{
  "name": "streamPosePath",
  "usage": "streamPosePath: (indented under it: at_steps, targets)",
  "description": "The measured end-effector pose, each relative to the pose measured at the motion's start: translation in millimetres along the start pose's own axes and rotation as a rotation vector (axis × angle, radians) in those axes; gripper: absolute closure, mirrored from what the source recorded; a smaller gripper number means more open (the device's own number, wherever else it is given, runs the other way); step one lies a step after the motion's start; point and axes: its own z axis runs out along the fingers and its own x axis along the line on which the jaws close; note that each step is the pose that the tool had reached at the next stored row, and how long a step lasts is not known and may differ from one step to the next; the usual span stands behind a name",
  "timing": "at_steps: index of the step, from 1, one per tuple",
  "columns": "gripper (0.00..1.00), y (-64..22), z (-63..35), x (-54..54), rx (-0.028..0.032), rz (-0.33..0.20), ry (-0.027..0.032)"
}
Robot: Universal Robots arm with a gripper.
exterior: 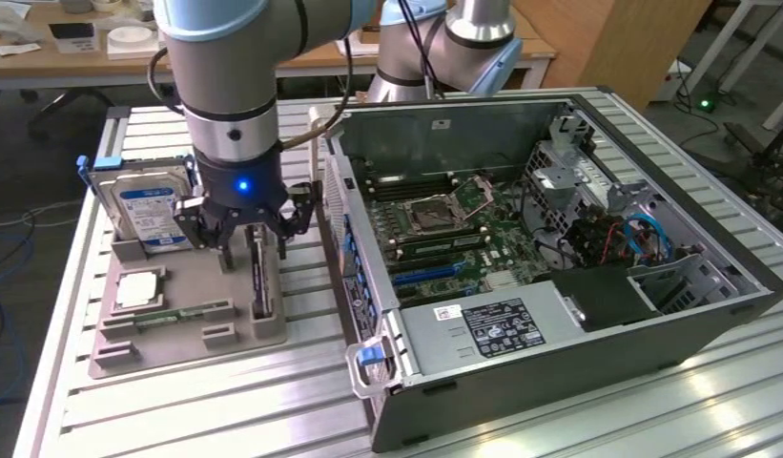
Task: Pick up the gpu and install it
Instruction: 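Pick up the gpu and move the gpu toward the slot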
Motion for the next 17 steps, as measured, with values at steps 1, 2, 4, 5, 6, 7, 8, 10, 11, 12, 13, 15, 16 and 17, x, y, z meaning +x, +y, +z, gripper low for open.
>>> streamPosePath:
  at_steps: [1, 2, 4, 5, 6, 7, 8, 10, 11, 12, 13, 15, 16, 17]
  targets:
    - [0.34, 0.2, 1.8, -0.1, 0.0, 0.0, 0.0001]
    - [0.34, 1.4, 3.7, -0.2, 0.0005, 0.0, 0.0]
    - [0.34, 6.5, 7.4, -0.2, 0.0017, 0.0, 0.0003]
    - [0.34, 9.2, 9.4, -0.3, 0.0019, 0.0, 0.0]
    - [0.34, 11.1, 11.3, -0.4, 0.0023, 0.0, -0.0001]
    - [0.34, 12.1, 13.3, -0.4, 0.0028, 0.0, -0.0002]
    - [0.34, 12.7, 15.1, -0.4, 0.0032, 0.0, 0.0]
    - [0.34, 12.8, 18.7, -0.6, 0.0049, 0.0, 0.0001]
    - [0.34, 12.7, 20.4, -0.6, 0.0066, 0.0, 0.0001]
    - [0.34, 12.6, 21.7, -0.6, 0.0088, 0.0, 0.0]
    - [0.34, 12.5, 22.7, -0.6, 0.0115, 0.0, 0.0001]
    - [0.34, 12.4, 25.2, -0.4, 0.0166, 0.001, 0.0001]
    - [0.34, 12.4, 26.4, -0.3, 0.0196, 0.002, 0.0002]
    - [0.34, 12.3, 27.9, 0.0, 0.0225, 0.003, 0.0003]
